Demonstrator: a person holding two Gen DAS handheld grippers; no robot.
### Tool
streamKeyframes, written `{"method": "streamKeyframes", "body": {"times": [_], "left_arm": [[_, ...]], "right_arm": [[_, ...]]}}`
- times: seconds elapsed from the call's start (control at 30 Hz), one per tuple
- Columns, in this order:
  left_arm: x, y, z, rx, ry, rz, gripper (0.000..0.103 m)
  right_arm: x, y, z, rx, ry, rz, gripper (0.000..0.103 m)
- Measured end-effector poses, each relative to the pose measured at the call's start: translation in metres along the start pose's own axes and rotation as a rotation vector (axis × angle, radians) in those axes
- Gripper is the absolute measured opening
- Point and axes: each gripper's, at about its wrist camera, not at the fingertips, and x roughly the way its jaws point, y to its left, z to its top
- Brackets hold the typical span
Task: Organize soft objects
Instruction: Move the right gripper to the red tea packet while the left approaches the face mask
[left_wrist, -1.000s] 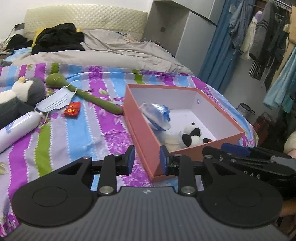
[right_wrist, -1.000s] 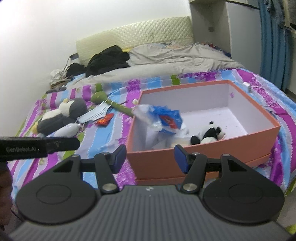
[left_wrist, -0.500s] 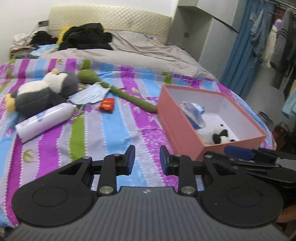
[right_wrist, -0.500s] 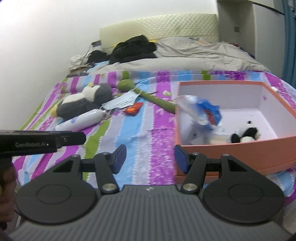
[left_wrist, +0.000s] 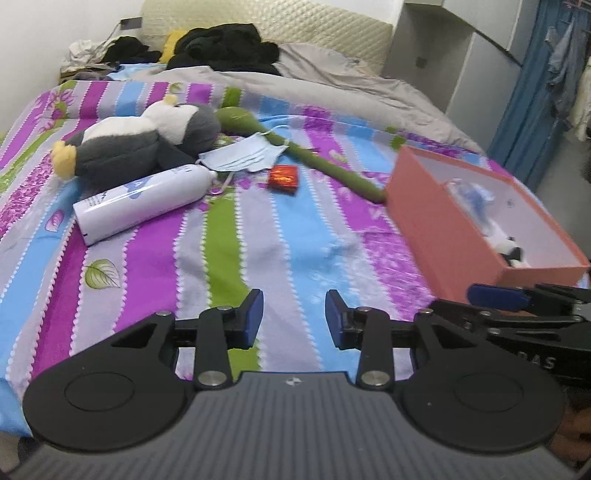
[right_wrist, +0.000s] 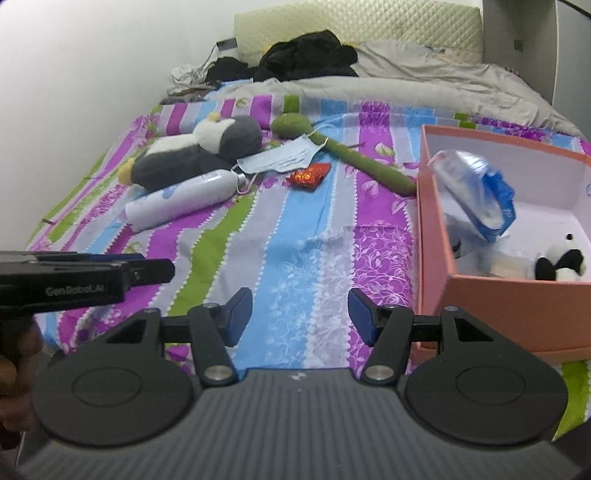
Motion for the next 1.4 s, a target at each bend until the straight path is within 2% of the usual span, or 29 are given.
{"method": "streamKeyframes", "body": {"times": [0.5, 0.8, 1.07, 1.3, 1.4], "left_arm": [[0.129, 0.047, 0.043, 0.015, -0.017, 0.127, 0.043], [0.209, 0.067, 0.077, 0.056, -0.037, 0.161, 0.043], [0.247, 0.064, 0.101, 0.186, -0.086, 0.171, 0.043], [0.278, 0.067, 0.109, 0.262, -0.098, 0.210, 0.041], [0.287, 0.065, 0.109, 0.309, -0.101, 0.208, 0.037]], "right_arm": [[0.113, -0.011, 0.052, 0.073, 0.011, -0.007, 0.060], [0.191, -0.016, 0.090, 0.162, 0.005, -0.008, 0.060], [0.244, -0.020, 0.117, 0.227, 0.008, 0.006, 0.060], [0.279, -0.022, 0.140, 0.219, 0.004, 0.032, 0.060], [0.293, -0.016, 0.143, 0.171, 0.025, 0.002, 0.060]]}}
